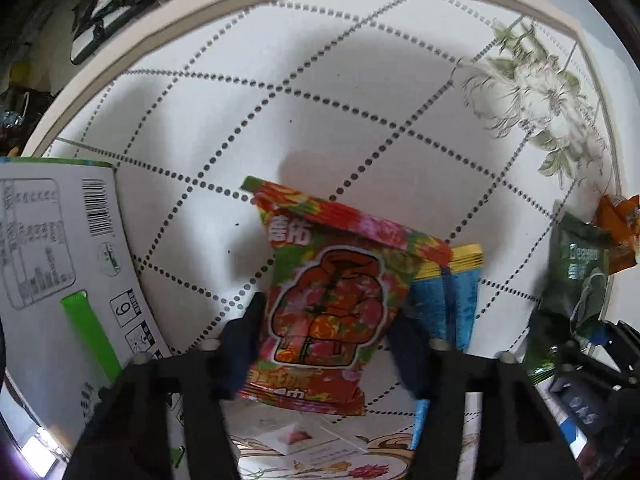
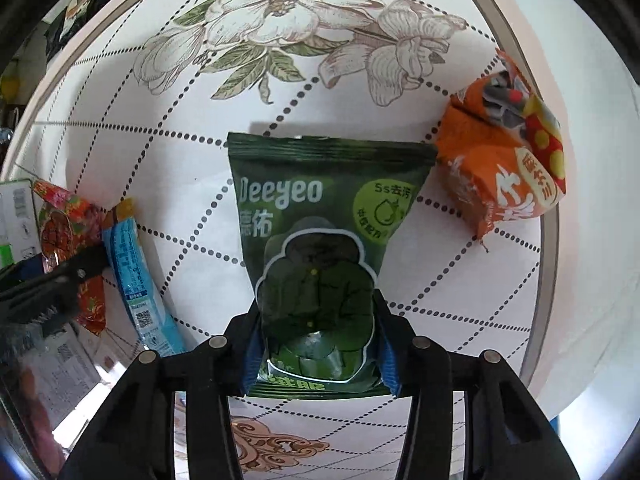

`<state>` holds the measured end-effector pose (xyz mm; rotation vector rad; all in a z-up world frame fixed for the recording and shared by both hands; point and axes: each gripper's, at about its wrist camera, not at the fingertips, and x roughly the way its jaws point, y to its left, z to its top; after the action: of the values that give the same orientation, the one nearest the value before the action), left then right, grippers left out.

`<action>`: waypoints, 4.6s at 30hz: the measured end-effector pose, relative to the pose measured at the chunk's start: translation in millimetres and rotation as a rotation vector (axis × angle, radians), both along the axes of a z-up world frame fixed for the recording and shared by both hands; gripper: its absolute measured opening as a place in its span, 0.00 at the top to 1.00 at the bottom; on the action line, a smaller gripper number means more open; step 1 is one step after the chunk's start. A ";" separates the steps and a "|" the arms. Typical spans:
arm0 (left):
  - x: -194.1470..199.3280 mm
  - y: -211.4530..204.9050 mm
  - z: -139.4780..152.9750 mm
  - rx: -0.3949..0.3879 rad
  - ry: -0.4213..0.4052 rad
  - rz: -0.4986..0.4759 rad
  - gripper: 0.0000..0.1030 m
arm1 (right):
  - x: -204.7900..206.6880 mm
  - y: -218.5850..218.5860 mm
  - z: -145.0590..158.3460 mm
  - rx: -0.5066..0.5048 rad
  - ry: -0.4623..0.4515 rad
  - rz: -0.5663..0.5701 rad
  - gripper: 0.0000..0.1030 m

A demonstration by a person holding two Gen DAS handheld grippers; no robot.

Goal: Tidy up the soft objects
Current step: 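Grasp the red candy bag with the left tool while the right tool grasps the green Deeyeo bag, then carry both bags into the box and release them, then grasp the blue stick pack with the left tool while the right tool grasps the orange snack bag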

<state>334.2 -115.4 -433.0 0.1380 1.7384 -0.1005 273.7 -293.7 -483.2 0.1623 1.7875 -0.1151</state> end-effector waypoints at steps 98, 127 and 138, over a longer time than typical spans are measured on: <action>-145.3 248.5 277.3 -0.007 -0.500 0.308 0.07 | -27.6 254.0 232.3 0.301 -0.400 0.274 0.12; -58.3 -58.1 -13.8 -0.107 0.168 0.153 0.47 | 65.9 -162.0 28.9 0.249 -0.088 -0.444 0.12; -63.2 -55.7 -6.2 -0.048 0.101 0.159 0.79 | 77.9 -147.1 -0.2 0.180 -0.041 -0.422 0.52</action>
<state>271.0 -171.1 -439.2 -0.0414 1.8400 -0.0325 351.6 -440.9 -483.4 0.6662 1.6992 -0.2500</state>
